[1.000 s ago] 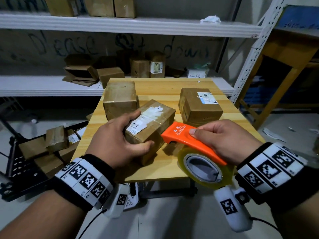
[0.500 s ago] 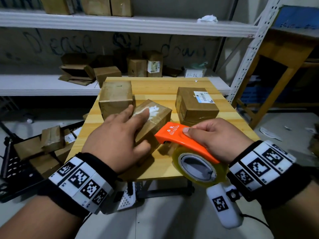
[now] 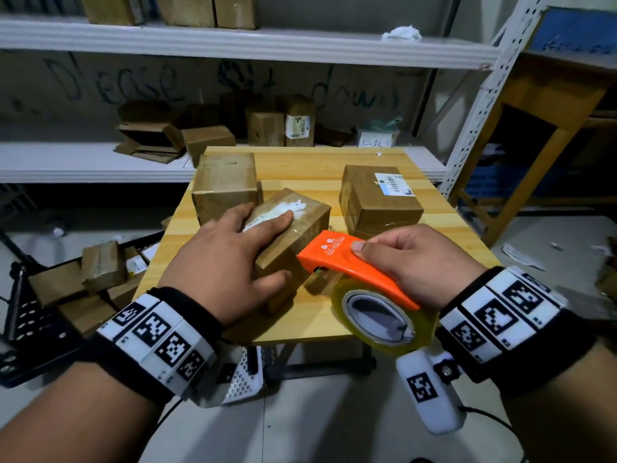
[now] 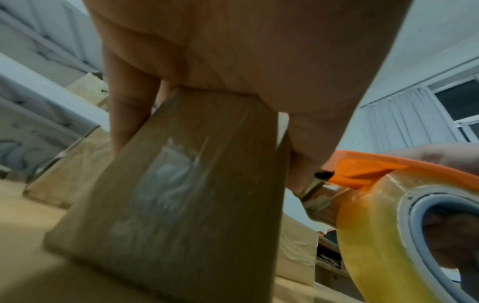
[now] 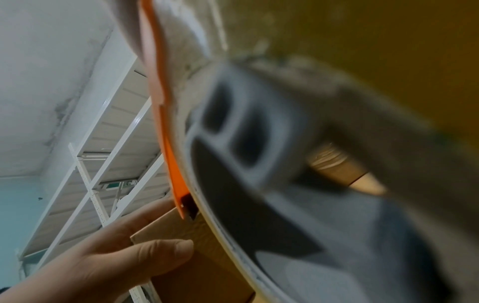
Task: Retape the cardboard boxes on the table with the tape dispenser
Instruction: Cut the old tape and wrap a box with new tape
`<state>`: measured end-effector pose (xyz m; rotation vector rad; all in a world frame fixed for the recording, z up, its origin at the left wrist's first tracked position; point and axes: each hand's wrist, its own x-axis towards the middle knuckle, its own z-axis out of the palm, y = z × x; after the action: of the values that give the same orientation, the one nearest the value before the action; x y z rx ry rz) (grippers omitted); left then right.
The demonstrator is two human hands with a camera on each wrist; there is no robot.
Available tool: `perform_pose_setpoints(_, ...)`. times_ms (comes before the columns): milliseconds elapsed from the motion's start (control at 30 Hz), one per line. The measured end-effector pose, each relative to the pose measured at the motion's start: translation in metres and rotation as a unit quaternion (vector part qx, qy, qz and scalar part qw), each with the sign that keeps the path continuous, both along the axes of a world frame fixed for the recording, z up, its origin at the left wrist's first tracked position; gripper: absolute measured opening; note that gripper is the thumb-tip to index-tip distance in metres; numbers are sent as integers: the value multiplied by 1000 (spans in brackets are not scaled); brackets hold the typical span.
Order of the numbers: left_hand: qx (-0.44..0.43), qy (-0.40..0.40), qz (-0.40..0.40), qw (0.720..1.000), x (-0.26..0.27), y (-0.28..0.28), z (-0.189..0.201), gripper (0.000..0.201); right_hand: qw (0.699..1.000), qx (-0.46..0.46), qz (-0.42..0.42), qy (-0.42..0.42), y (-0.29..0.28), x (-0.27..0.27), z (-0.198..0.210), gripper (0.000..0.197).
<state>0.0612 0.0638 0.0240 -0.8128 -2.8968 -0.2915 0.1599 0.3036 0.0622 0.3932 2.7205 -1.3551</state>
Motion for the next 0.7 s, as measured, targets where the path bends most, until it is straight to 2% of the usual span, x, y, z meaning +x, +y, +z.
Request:
perform_pose_setpoints(267, 67, -15, 29, 997, -7, -1, 1, 78, 999, -15, 3, 42, 1, -4, -7, 36)
perform_pose_setpoints(433, 166, -66, 35, 983, -11, -5, 1, 75, 996, -31, 4, 78, -1, -5, -8, 35)
perform_pose_setpoints(700, 178, -70, 42, 981, -7, -3, 0, 76, 996, -41, 1, 84, 5, 3, -4, 34)
